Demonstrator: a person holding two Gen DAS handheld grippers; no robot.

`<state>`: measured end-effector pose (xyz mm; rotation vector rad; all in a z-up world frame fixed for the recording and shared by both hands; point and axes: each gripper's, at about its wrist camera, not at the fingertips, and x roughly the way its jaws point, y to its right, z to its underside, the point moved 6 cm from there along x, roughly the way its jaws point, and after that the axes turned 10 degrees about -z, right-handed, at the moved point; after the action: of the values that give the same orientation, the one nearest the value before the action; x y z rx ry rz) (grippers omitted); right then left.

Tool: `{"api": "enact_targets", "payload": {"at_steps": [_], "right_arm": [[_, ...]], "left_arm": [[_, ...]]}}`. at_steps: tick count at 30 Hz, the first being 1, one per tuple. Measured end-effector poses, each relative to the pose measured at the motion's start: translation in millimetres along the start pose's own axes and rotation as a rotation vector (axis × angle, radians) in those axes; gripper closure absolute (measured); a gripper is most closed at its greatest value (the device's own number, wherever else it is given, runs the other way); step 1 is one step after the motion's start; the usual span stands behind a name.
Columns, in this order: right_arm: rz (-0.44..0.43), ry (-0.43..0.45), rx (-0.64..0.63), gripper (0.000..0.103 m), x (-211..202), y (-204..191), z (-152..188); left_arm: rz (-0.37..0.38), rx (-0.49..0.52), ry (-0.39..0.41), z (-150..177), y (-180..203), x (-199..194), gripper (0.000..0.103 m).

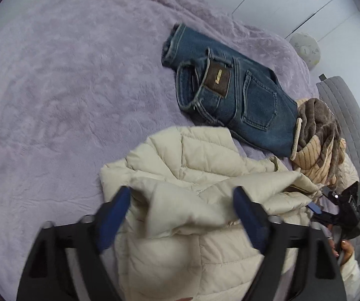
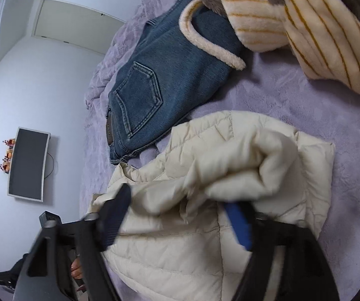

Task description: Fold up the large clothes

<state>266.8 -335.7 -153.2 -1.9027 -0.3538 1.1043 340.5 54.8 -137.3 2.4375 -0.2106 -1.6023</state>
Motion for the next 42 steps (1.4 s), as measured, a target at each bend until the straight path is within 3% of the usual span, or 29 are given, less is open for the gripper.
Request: {"api": "enact_targets", "payload": {"at_steps": [4, 6, 7, 8, 9, 11, 12, 16, 21, 28, 34, 35, 36, 38, 40, 42], "right_arm": [[0.110, 0.032, -0.113, 0.017, -28, -16, 1], [0.180, 0.029, -0.159, 0.025, -36, -15, 3], [0.219, 0.021, -0.181, 0.046, -38, -12, 4], [0.249, 0.005, -0.201, 0.072, -36, -9, 3], [0.271, -0.017, -0.209, 0.079, -31, -5, 3], [0.290, -0.034, -0.200, 0.082, -20, 3, -1], [0.295, -0.034, -0.204, 0.082, -14, 6, -3], [0.348, -0.030, -0.242, 0.082, 15, 21, -17], [0.376, -0.020, -0.234, 0.086, 40, 46, -31], [0.360, -0.006, -0.189, 0.086, 51, 71, -31], [0.367, -0.004, -0.181, 0.082, 37, 59, -32], [0.367, -0.003, -0.187, 0.080, 33, 54, -32], [0.366, -0.002, -0.192, 0.078, 29, 50, -31], [0.351, 0.003, -0.189, 0.060, 19, 40, -27], [0.323, 0.018, -0.187, 0.047, 7, 29, -19], [0.308, 0.028, -0.196, 0.045, -5, 17, -10]], "left_arm": [[-0.088, 0.049, 0.086, -4, -2, -26, 0.009], [-0.095, 0.067, 0.082, -4, -1, -25, 0.010], [-0.091, 0.080, 0.075, -4, 1, -22, 0.013], [-0.080, 0.096, 0.059, -4, 5, -15, 0.024], [-0.077, 0.104, 0.035, -2, 10, -6, 0.033], [-0.076, 0.099, 0.002, -1, 17, 15, 0.043], [-0.074, 0.099, -0.008, -1, 21, 26, 0.051], [-0.120, 0.086, -0.019, -10, 27, 68, 0.052], [-0.122, 0.064, -0.018, -18, 23, 99, 0.052], [-0.092, 0.057, -0.020, -14, 20, 112, 0.051], [-0.132, 0.042, -0.026, -22, 16, 89, 0.051], [-0.138, 0.036, -0.019, -22, 14, 82, 0.051], [-0.144, 0.029, -0.014, -23, 11, 74, 0.042], [-0.157, 0.012, 0.009, -21, 5, 56, 0.028], [-0.156, 0.005, 0.029, -17, -1, 37, 0.028], [-0.149, -0.002, 0.016, -9, -7, 23, 0.027]]}}
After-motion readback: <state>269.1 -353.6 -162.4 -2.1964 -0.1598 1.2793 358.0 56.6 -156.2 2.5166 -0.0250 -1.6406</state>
